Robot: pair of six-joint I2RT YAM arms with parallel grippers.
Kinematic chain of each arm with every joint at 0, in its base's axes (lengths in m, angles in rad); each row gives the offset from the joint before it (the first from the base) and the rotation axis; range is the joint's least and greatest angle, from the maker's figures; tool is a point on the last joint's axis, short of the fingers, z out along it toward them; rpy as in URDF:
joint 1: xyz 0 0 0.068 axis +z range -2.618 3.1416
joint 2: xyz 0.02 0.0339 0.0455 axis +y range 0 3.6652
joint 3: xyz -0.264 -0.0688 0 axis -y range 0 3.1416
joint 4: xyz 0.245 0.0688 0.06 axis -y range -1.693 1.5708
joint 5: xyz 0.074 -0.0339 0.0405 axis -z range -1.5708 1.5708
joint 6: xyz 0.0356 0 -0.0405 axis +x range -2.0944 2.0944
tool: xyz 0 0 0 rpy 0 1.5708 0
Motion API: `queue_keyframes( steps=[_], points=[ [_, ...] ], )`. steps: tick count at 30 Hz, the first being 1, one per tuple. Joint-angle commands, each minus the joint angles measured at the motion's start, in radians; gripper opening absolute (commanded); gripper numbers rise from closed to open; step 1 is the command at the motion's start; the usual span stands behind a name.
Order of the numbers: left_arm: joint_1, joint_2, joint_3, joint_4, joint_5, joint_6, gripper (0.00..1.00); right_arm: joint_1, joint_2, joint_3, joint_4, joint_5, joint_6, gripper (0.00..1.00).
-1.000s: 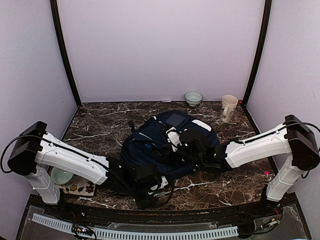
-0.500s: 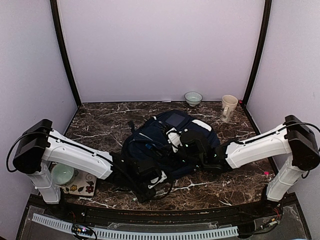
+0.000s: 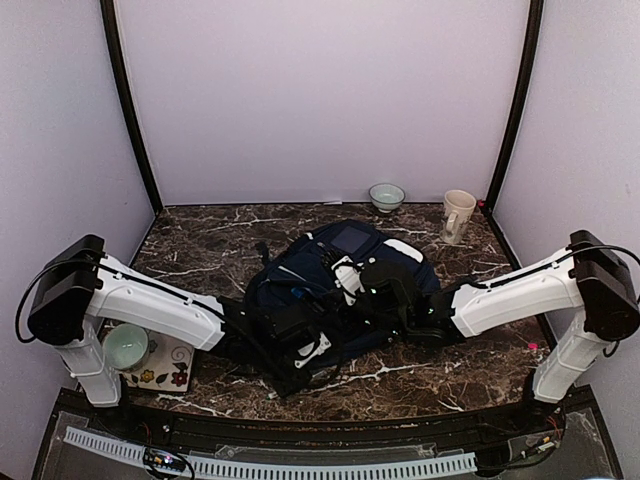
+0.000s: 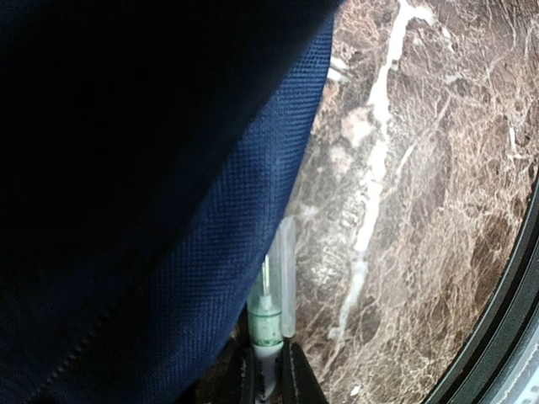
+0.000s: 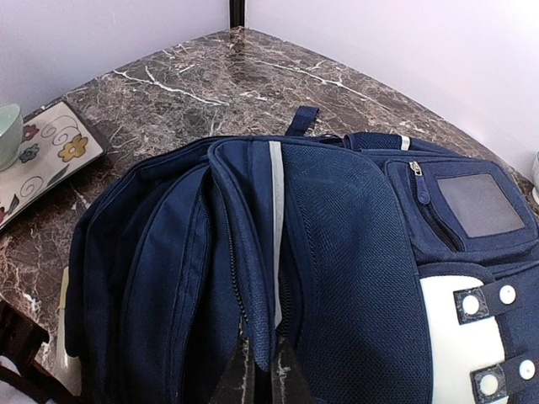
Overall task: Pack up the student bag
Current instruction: Pick up the pen at the center of the board, then place the pen in the upper front pocket of the bag.
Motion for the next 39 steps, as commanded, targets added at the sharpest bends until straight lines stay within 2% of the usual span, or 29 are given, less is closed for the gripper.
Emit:
queue_keyframes(
  steps=[1,10,22,27,39],
  points=[
    [0.007,-0.040,-0.028,0.029,0.030,0.014,0.00,-0.011,-0.022,-0.010,-0.002,0.064,-0.024,0.00],
    [0.015,-0.196,-0.079,0.082,0.093,-0.025,0.00,-0.010,-0.025,-0.012,-0.006,0.065,-0.024,0.00],
    [0.116,-0.398,-0.169,0.162,0.178,-0.163,0.00,-0.010,-0.060,-0.001,-0.014,0.058,-0.024,0.00],
    [0.154,-0.430,-0.196,0.160,0.095,-0.195,0.00,-0.011,-0.056,0.007,-0.016,0.064,-0.030,0.00],
    [0.220,-0.403,-0.179,0.199,0.147,-0.248,0.00,-0.010,-0.053,0.030,-0.023,0.057,-0.042,0.00]
  ],
)
